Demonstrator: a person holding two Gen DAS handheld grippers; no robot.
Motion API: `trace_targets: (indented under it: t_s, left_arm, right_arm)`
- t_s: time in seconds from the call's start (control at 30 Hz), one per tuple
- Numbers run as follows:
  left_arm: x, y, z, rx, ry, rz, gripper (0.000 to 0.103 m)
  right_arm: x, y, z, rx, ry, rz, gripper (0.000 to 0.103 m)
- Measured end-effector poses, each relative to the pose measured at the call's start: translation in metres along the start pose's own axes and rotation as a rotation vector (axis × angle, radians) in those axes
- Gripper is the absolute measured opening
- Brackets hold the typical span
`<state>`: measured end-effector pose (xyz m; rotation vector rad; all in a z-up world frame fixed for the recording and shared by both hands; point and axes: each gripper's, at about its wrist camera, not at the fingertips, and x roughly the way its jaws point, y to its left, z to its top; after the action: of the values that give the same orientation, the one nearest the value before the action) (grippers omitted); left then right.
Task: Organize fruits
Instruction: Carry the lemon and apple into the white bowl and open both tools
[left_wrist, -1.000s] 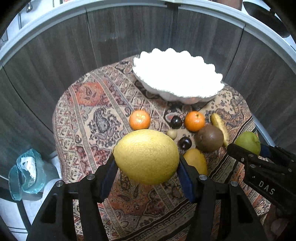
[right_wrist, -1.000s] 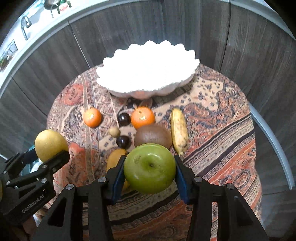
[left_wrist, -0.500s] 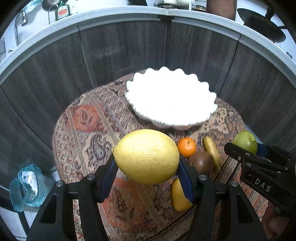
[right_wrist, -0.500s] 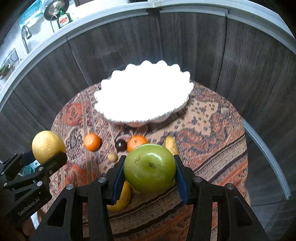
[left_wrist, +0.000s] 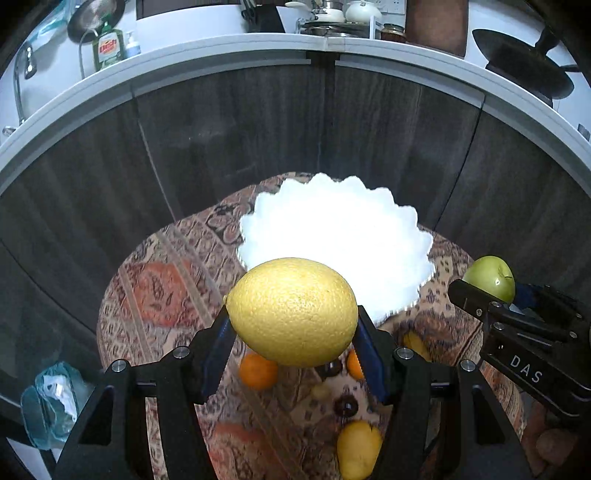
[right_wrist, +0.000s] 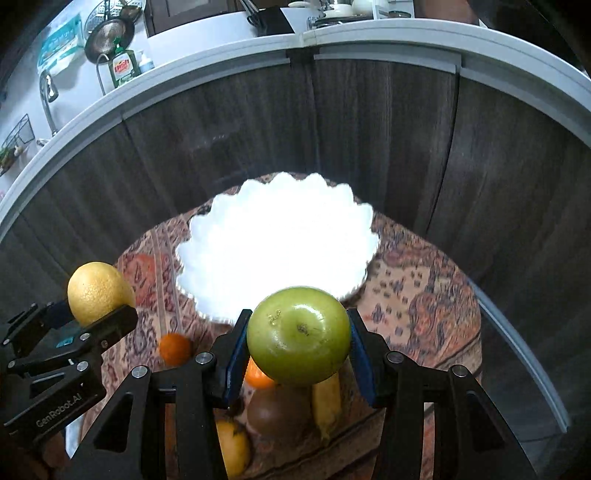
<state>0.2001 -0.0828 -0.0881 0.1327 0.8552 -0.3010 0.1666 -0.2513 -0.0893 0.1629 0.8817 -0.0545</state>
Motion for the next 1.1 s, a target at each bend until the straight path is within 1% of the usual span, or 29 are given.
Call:
trace_targets:
  t_s: [0.2, 0.47, 0.7, 0.87, 1.0, 1.1]
  left_arm:
    - [0.021, 0.001, 0.024, 0.01, -0.001, -0.032, 0.061]
    - [0.06, 0.001, 0.044, 0.015, 0.033, -0.054, 0.061]
    - [0.097, 0.001, 0.046, -0.001, 0.104, -0.077, 0.061]
    - [0.112, 0.0, 0.045, 0.005, 0.142, -0.072, 0.061]
    - [0.121, 0.0, 0.044, 0.017, 0.172, -0.041, 0.062]
    - [0.127, 0.001, 0.042, 0.01, 0.208, -0.049, 0.063]
  right_arm:
    - [0.014, -0.002, 0.021, -0.012, -0.019, -0.019, 0.049]
    - [0.049, -0.015, 0.041, -0.014, 0.005, -0.046, 0.049]
    - [0.079, -0.021, 0.045, 0.0, 0.058, -0.058, 0.049]
    - [0.093, -0.023, 0.044, 0.005, 0.088, -0.051, 0.049]
    - [0.101, -0.025, 0.043, 0.008, 0.103, -0.05, 0.049]
    - [0.104, -0.026, 0.043, 0.008, 0.106, -0.056, 0.051]
